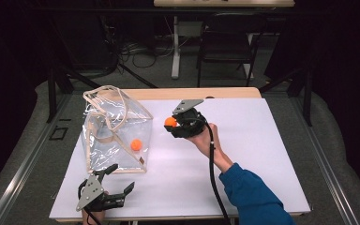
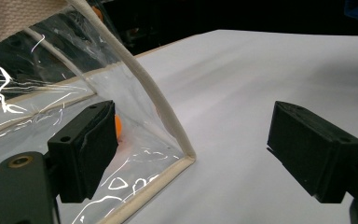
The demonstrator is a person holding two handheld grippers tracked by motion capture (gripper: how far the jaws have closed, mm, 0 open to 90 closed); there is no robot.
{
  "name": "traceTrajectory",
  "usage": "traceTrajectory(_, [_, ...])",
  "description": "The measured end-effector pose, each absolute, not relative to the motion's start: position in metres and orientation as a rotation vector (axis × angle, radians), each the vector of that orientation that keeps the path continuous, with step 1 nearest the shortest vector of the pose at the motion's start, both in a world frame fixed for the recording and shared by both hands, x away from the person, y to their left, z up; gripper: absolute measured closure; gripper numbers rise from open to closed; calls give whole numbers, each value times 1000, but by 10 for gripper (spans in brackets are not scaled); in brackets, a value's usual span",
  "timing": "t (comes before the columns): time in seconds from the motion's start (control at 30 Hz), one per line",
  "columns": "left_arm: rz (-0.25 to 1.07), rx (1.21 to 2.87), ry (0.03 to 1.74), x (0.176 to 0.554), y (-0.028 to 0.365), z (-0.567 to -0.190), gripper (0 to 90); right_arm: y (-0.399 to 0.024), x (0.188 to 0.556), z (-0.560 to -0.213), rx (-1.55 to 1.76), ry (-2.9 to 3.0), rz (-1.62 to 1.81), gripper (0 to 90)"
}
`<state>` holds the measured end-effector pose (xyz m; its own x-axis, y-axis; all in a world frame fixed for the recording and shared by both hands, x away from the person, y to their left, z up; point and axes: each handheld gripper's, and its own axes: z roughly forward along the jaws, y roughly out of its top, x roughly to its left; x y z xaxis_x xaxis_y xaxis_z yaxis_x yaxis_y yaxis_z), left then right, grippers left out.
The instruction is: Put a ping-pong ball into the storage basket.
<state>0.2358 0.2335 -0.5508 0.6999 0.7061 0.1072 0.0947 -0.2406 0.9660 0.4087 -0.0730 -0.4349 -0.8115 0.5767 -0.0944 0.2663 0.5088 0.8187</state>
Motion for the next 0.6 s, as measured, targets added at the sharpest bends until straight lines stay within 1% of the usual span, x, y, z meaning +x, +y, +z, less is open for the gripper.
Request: traceTrajectory(0.6, [658,1746,640,235,234,-550,158,-72,412,-423,691,2379,1239,507])
